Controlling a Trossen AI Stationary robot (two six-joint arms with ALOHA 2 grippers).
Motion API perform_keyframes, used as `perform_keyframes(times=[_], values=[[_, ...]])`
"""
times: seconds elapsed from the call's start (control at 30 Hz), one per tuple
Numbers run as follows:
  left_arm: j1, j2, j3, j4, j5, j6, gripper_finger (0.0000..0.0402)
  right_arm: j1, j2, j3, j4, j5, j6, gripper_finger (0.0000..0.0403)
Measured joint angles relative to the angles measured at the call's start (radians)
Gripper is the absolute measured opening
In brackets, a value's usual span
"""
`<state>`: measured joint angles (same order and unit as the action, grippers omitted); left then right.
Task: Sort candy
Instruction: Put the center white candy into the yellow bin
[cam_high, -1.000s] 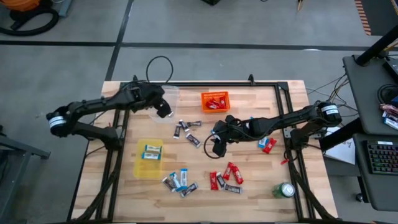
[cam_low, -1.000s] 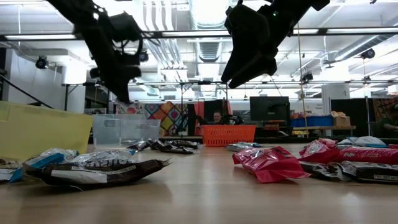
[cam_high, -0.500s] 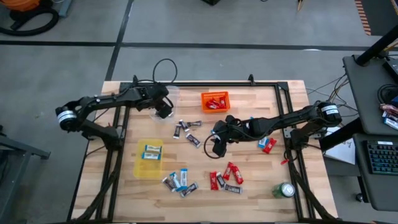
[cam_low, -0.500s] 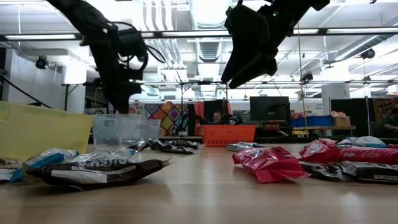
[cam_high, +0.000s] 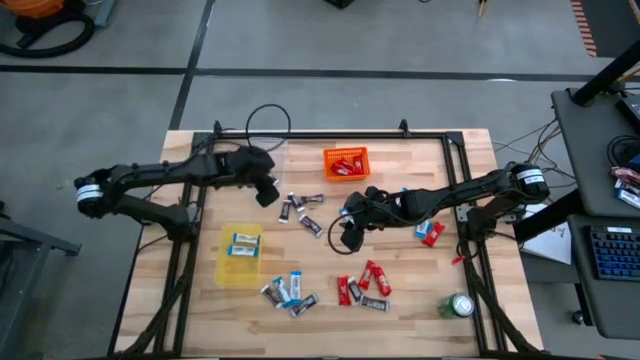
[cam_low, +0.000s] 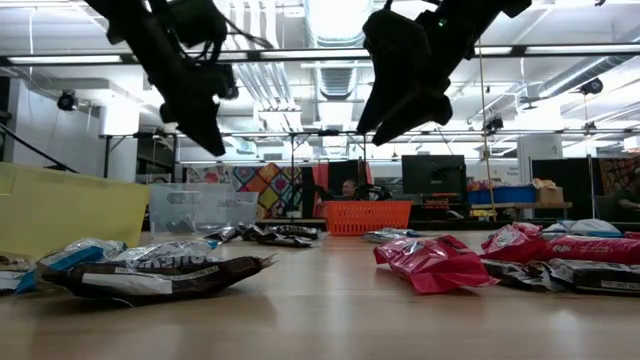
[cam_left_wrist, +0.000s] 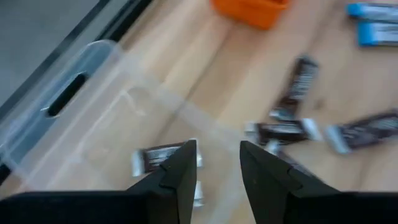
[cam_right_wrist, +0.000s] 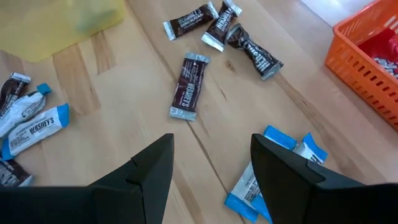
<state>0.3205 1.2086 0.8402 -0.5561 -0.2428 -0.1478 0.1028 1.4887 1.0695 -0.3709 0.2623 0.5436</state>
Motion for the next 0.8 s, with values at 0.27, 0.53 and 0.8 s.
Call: perform_keyframes(times=[0.27,0.53,0.8], values=[[-0.187,-0.005,0.000,0.080,-0.001,-0.029,0.0102,0.000,0.001,0.000,-0.092,0.003,0.163,0.0201],[-0.353,-0.005,0.000,0.205,-0.010,-0.049,0.0102,-0.022,0.068,-0.001,-0.225,0.105,0.308,0.0201],[-0.460,0.014,0.000,0.270,-0.025,-0.089,0.0102,-0.072,0.196,-0.001,-0.215,0.104,0.329,0.0201]])
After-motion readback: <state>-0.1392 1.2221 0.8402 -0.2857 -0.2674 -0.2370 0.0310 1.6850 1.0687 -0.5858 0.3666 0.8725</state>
